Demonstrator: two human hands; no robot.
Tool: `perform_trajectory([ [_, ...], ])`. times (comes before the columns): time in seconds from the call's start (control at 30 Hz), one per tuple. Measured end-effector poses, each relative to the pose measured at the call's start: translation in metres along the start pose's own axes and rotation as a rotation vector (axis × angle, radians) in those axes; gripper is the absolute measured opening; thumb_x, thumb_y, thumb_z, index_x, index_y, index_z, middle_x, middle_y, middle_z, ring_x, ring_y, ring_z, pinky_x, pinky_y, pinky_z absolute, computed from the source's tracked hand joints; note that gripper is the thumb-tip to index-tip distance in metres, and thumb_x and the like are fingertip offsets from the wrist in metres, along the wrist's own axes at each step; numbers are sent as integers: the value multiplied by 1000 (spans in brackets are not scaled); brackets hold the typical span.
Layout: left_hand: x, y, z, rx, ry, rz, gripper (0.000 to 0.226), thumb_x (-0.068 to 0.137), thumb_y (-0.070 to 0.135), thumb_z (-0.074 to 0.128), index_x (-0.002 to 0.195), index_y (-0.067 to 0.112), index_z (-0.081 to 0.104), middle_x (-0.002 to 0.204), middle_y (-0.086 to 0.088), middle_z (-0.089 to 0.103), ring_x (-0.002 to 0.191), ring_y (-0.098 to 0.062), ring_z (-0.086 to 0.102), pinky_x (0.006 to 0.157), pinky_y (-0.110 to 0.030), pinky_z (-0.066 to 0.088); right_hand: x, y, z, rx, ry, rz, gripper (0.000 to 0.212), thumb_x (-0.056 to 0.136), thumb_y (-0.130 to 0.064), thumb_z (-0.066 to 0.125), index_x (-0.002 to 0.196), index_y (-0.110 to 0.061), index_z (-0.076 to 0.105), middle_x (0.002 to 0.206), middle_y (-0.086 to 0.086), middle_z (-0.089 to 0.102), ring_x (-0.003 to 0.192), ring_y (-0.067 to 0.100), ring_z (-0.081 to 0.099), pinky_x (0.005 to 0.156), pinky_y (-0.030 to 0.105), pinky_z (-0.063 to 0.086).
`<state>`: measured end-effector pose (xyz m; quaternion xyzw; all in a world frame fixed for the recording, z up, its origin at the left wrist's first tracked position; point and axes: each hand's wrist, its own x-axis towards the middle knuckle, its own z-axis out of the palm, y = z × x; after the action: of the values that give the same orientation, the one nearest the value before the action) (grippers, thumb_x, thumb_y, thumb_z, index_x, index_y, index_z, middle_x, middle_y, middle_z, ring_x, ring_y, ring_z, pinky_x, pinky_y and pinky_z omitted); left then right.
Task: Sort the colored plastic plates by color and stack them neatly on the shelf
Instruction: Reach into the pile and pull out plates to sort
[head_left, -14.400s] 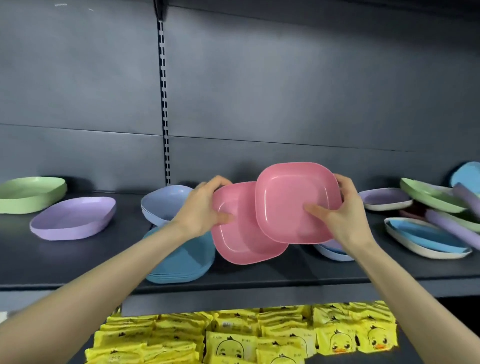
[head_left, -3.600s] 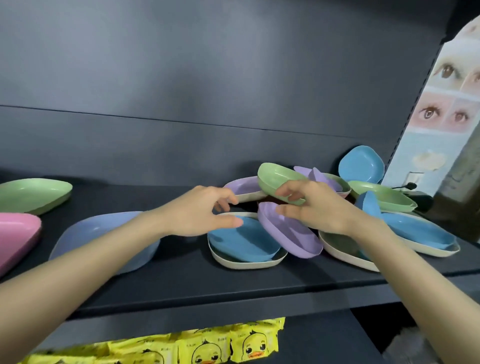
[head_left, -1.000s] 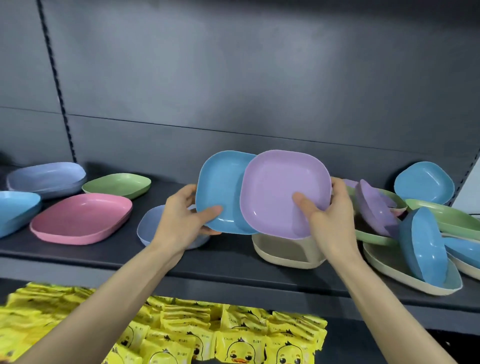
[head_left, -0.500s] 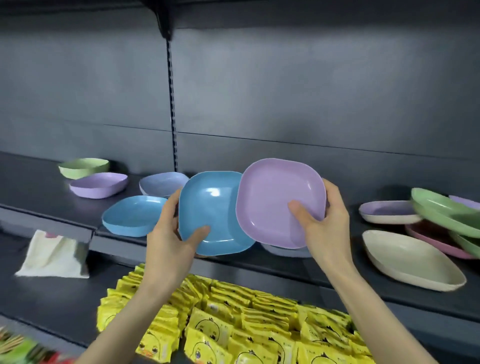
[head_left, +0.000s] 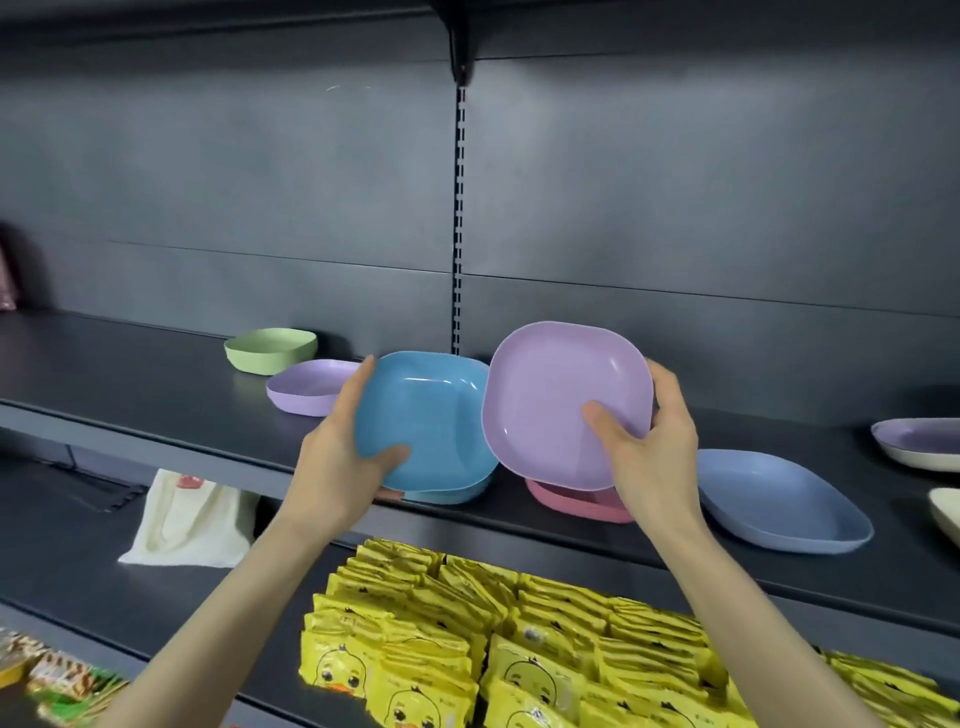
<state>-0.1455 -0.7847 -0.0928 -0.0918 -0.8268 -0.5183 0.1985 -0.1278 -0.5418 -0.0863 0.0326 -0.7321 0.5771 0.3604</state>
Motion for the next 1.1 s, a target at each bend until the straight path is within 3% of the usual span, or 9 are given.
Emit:
perform_trajectory([
  [0.1,26,-12,-4,-55,-96,-65,85,82,-5,62,147,34,21,101,16,47,84,-12,52,43,-16,50,11,6,19,-5,4,17,51,85,-10,66,129,-27,46,102,-26,51,95,3,52,74,18,43],
  [0.2,49,-23,-5,-47,-220,-124,85,80,-6,63,145,32,23,100,21,44,97,-22,54,51,-32,58,22,13,34,9,-2,30,51,85,-10,66,129,-26,46,104,-21,53,102,10,51,80,25,42],
  [0.4,78,-41,1,291,-425,-137,90,60,21,82,138,26,36,118,0,53,107,-22,54,90,-34,49,45,25,52,10,-38,27,49,84,-8,65,125,-28,48,101,-29,53,100,10,54,80,22,41],
  [0.57,80,-49,9,491,-482,-172,82,65,33,83,133,19,40,116,-1,30,103,-20,49,89,-24,41,61,38,67,-43,-52,27,47,83,-12,66,122,-34,50,97,-29,55,107,16,54,88,29,45],
  [0.63,84,-50,3,442,-484,-123,87,65,33,83,137,25,34,117,1,27,105,-16,44,91,-22,39,65,36,78,-62,-76,23,47,83,-12,66,122,-32,49,94,-29,54,103,8,56,86,19,46],
  [0.73,105,-49,-14,172,-443,-77,98,58,42,86,140,28,33,123,8,38,109,-8,47,89,-21,41,73,28,99,-69,-152,21,44,84,-9,64,120,-27,48,92,-31,51,81,-17,53,63,-2,38],
  [0.8,122,-50,-22,-27,-388,-37,92,56,45,85,134,24,41,114,10,55,100,-6,59,83,-18,48,78,25,120,-81,-206,13,43,84,-9,64,119,-27,47,94,-28,54,85,-9,56,63,4,42],
  [0.93,148,-58,-31,-209,-271,47,49,79,18,73,120,18,46,95,7,65,71,-1,65,54,-17,51,84,16,165,-151,-340,66,39,87,-15,61,119,-25,40,107,-9,54,94,15,56,57,22,51],
  [1.1,192,-110,-72,-54,-205,89,40,68,33,70,100,29,47,87,4,69,85,-21,67,70,-47,56,90,11,233,-315,-611,217,36,92,-21,55,119,-18,31,108,4,51,66,36,65,58,43,55],
])
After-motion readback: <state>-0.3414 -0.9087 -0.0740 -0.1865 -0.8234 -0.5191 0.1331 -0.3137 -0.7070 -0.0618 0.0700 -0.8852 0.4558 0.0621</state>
